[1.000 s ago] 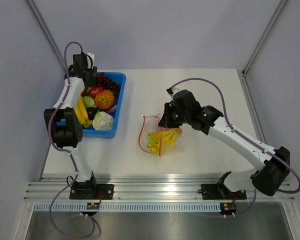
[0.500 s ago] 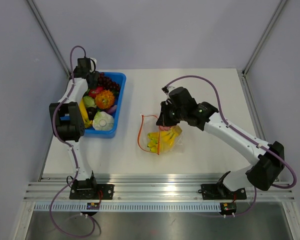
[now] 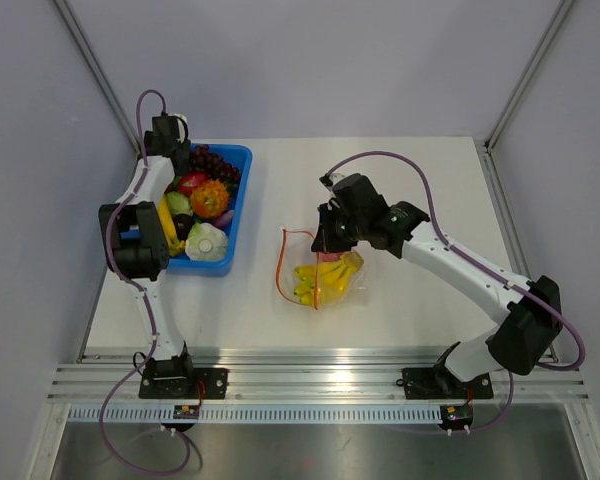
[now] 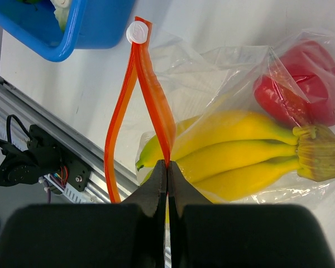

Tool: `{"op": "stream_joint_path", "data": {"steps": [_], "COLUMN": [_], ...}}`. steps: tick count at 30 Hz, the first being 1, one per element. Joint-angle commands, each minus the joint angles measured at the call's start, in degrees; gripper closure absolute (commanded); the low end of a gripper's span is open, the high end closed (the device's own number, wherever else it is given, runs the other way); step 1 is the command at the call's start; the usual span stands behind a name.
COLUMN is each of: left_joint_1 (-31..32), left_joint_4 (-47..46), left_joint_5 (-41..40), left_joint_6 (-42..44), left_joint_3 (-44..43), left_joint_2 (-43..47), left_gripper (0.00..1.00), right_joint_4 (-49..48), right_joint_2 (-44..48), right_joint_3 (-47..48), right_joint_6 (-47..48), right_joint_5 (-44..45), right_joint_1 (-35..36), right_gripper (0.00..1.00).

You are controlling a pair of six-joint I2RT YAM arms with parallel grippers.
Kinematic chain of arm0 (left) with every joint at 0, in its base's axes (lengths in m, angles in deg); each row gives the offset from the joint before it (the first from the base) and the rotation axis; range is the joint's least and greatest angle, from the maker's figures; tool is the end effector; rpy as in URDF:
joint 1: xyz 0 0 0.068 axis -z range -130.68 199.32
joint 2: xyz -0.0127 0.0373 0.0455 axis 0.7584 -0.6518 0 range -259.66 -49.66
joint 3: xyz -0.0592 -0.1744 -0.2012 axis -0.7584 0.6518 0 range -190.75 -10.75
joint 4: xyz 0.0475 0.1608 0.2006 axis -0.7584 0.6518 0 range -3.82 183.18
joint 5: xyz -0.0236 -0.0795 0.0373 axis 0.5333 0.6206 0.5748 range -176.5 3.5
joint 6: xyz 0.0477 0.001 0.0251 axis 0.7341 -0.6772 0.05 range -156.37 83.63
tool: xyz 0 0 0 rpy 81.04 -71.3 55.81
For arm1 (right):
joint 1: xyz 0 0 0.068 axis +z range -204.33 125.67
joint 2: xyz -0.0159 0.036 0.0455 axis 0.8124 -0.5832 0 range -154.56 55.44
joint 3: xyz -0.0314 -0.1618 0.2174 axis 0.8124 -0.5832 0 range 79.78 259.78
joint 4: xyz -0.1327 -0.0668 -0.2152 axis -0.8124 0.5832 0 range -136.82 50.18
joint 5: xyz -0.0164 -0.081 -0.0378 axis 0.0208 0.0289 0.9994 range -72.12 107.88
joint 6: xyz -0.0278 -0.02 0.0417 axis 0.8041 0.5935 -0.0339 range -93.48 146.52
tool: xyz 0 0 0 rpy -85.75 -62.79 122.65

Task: Place the food in the zip-top bag and seal the zipper
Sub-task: Pick up the fake fruit from the bin.

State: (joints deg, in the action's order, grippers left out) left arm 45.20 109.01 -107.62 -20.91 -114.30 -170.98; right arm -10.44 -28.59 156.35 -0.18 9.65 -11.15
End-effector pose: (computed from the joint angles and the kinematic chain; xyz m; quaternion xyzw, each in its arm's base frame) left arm 0.4880 0.0481 0.2516 0.0121 0.8963 0.2339 0.3765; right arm 0.2314 0.2240 0.3280 -0.1593 0.9041 0.2781 0.2827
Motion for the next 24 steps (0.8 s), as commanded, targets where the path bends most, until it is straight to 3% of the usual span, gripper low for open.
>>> {"op": "stream_joint_path", "data": {"steps": [1, 11, 18, 24], "left_joint_1": [-0.4, -0.5, -0.5, -0.1], "left_joint_4": [-3.3, -4.0, -4.7, -6.4], "left_joint_5": [-2.8, -5.5, -6.3, -4.8], "left_joint_6": [0.0, -1.9, -4.1, -5.8], "left_joint_3": [-1.8, -0.5, 2.0, 8.3], "left_joint_2": [-1.8, -3.1, 1.4, 12.1], "left_gripper": [0.30, 0.33, 0.54, 0.69], "right_joint_4": [0.4, 0.6, 0.5, -0.6], "right_joint_2": [-0.5, -0.6, 0.4, 1.5], "right_joint_3": [2.8, 2.7, 2.3, 1.4], "right_joint_6": [1.1, 1.0, 0.9, 0.2], "right_joint_5": [0.1, 0.6, 0.7, 0.2], "right_joint_1": [0.3, 0.3, 0.3, 0.3], "right_gripper": [1.00, 1.00, 1.00, 1.00]}}
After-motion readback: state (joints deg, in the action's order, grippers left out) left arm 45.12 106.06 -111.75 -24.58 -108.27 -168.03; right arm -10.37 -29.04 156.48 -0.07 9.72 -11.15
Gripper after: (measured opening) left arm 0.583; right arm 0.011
